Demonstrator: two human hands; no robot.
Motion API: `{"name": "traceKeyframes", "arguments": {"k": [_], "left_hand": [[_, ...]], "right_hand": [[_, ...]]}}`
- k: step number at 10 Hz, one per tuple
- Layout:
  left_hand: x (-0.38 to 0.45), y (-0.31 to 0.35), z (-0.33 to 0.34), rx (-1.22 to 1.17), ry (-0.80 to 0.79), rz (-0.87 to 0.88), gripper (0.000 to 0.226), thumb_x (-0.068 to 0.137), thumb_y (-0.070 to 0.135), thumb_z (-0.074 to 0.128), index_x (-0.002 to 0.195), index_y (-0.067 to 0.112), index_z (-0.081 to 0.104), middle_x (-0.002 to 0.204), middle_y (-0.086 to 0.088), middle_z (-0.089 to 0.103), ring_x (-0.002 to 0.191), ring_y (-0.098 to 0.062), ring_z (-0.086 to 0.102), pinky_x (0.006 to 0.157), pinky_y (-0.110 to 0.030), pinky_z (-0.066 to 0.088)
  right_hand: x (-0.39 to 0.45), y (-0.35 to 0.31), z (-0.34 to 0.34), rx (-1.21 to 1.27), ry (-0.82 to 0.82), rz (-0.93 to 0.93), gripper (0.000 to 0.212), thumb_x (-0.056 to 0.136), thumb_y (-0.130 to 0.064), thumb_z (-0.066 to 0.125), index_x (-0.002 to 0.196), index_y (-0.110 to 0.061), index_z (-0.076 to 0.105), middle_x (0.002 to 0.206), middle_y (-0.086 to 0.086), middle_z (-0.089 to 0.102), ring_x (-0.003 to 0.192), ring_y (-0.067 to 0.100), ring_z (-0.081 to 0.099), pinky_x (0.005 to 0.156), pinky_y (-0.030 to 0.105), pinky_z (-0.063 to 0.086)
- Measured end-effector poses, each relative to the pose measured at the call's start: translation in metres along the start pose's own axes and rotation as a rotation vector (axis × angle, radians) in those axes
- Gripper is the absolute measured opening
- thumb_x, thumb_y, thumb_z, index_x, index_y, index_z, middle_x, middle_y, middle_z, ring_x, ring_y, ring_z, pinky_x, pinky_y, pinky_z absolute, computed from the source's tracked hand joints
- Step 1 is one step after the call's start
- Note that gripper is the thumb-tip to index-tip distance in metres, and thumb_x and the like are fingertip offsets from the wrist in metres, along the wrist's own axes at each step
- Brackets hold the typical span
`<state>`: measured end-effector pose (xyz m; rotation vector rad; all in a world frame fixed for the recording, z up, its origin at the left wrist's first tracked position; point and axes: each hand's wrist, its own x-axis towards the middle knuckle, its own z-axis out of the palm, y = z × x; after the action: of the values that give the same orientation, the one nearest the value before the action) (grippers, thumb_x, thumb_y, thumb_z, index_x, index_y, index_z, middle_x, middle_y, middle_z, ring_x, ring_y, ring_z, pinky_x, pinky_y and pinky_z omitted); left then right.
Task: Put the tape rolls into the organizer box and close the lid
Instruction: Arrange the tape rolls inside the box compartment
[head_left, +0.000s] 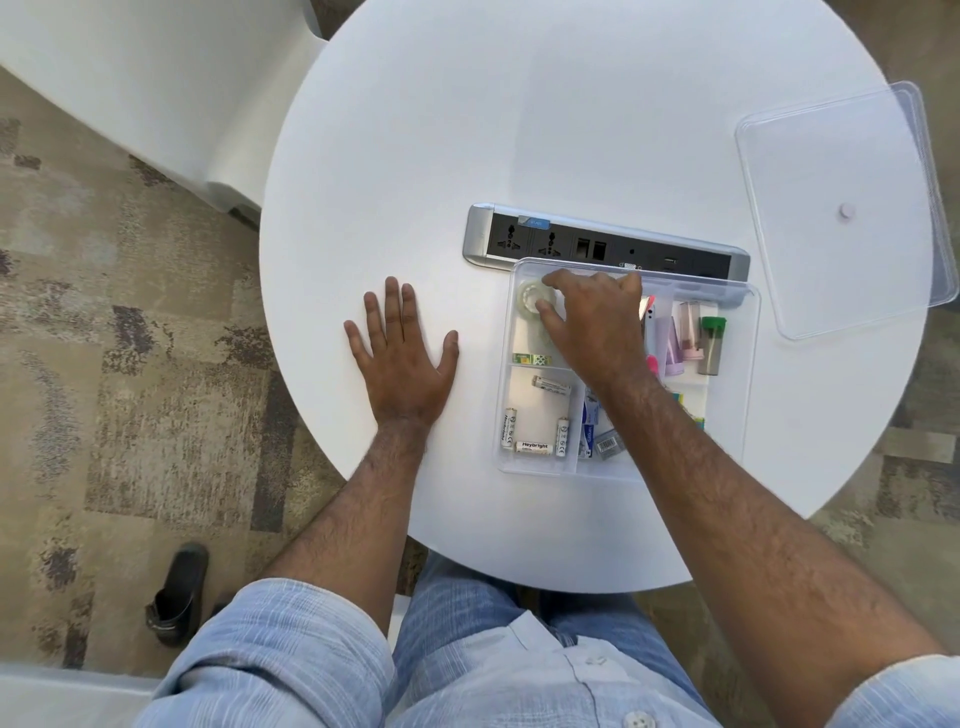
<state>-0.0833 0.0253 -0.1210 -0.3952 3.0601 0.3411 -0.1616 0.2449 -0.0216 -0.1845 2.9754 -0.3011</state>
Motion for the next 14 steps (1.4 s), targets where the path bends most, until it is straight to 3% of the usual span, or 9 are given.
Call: {"name": "traceKeyframes", "arguments": {"k": [2,4,6,7,8,9,11,14], "left_hand": [[0.000,0.001,-0.001,-0.005,-0.006,-0.002,0.082,0.102,0.064,0.031,0.167,0.017,0.012,0.176,0.000,0.009,0.164,-0.027,0.008,0.129,-0.062,0.013],[0.000,0.001,-0.001,-0.001,-0.004,-0.003,0.082,0.102,0.063,0.032,0.167,0.016,0.012,0.176,-0.001,0.010,0.164,-0.027,0.009,0.129,-0.062,0.012],[0.000,0.001,-0.002,0.007,-0.005,-0.004,0.082,0.102,0.063,0.032,0.167,0.016,0.013,0.176,-0.001,0.010,0.164,-0.027,0.009,0.129,-0.062,0.012],[0.000,0.001,-0.002,0.011,-0.007,-0.003,0.082,0.102,0.063,0.032,0.167,0.016,0.013,0.176,-0.001,0.009,0.164,-0.027,0.008,0.129,-0.061,0.012],[0.000,0.001,-0.003,0.006,-0.004,-0.006,0.082,0.102,0.063,0.033,0.166,0.016,0.014,0.176,-0.001,0.010,0.164,-0.027,0.008,0.129,-0.061,0.012],[-0.001,0.001,-0.003,0.006,-0.004,-0.005,0.082,0.102,0.063,0.033,0.166,0.016,0.014,0.176,-0.001,0.011,0.164,-0.027,0.009,0.129,-0.061,0.012],[-0.001,0.002,-0.003,0.012,-0.006,-0.006,0.081,0.102,0.063,0.033,0.166,0.016,0.015,0.176,-0.001,0.011,0.164,-0.027,0.009,0.129,-0.061,0.012],[-0.001,0.003,-0.005,0.006,-0.010,-0.005,0.081,0.102,0.063,0.033,0.166,0.016,0.015,0.176,-0.002,0.011,0.164,-0.027,0.009,0.129,-0.061,0.012]], "right_hand": [[0.000,-0.009,0.003,-0.094,-0.131,-0.020,0.054,0.087,-0.049,0.070,0.127,-0.018,0.051,0.092,-0.002,0.073,0.087,0.024,0.070,0.095,0.047,0.039],[0.000,-0.005,0.009,-0.022,-0.063,-0.024,0.044,0.085,-0.030,0.077,0.120,-0.016,0.053,0.094,-0.001,0.074,0.080,0.021,0.069,0.092,0.043,0.041],[-0.007,-0.002,0.015,0.128,0.012,0.010,0.041,0.084,-0.021,0.078,0.120,-0.013,0.059,0.103,0.004,0.074,0.088,0.022,0.068,0.092,0.041,0.041],[-0.013,0.000,0.018,0.161,-0.007,-0.010,0.045,0.085,-0.019,0.076,0.126,-0.012,0.060,0.121,0.004,0.066,0.101,0.021,0.065,0.092,0.036,0.038],[-0.016,0.001,0.018,0.232,-0.027,0.025,0.043,0.084,-0.020,0.076,0.122,-0.017,0.057,0.125,0.000,0.056,0.101,0.017,0.063,0.090,0.028,0.028],[-0.018,0.000,0.017,0.270,-0.036,0.054,0.040,0.085,-0.020,0.075,0.120,-0.019,0.056,0.124,0.000,0.053,0.103,0.018,0.062,0.091,0.027,0.026],[-0.026,-0.002,0.013,0.184,0.020,0.034,0.022,0.089,-0.026,0.068,0.108,-0.019,0.058,0.110,0.000,0.057,0.098,0.018,0.056,0.091,0.040,0.036],[-0.029,0.000,0.015,0.174,-0.053,-0.024,0.009,0.094,-0.032,0.061,0.095,-0.023,0.059,0.094,-0.007,0.062,0.083,0.016,0.056,0.088,0.035,0.024]]}}
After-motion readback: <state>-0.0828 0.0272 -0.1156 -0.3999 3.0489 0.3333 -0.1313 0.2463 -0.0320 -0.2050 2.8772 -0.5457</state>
